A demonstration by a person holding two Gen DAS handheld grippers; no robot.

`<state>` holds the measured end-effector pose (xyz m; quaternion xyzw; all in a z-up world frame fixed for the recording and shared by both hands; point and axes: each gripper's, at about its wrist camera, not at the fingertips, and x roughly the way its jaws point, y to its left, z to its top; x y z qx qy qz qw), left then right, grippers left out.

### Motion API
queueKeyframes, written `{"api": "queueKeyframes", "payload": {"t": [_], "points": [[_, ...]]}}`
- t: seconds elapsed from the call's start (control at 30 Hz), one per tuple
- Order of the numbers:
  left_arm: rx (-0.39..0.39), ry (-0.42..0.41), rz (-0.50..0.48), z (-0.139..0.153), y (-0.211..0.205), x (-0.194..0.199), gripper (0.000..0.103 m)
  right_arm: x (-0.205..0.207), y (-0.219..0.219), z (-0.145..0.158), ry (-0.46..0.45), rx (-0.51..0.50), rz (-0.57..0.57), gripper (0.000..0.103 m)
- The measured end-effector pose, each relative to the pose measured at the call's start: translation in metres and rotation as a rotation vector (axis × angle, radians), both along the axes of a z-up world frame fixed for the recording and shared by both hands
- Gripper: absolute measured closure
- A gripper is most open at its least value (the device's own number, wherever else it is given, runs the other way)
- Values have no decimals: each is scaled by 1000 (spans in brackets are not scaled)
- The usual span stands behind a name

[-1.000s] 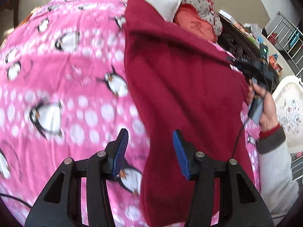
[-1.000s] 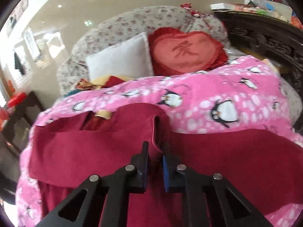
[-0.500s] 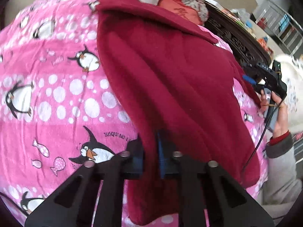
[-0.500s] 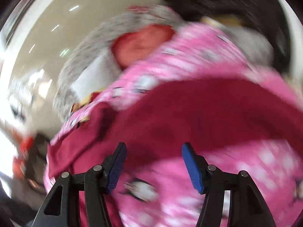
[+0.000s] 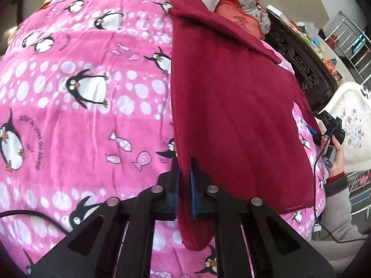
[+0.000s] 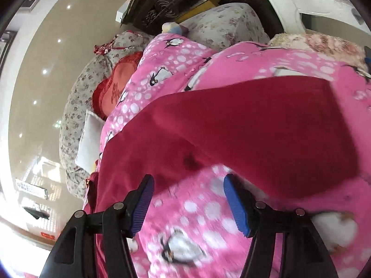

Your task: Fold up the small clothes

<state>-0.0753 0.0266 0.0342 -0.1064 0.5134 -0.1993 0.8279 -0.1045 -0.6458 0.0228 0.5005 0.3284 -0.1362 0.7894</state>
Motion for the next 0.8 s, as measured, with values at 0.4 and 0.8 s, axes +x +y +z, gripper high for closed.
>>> {"api": "queueKeyframes", "payload": {"t": [0.4, 0.8], "points": [[93, -190, 5, 53, 11, 8, 97, 63, 30, 90, -271, -175, 75, 84], [53, -254, 40, 73, 6, 66, 97, 206, 364, 159, -405, -500, 880, 84]]}}
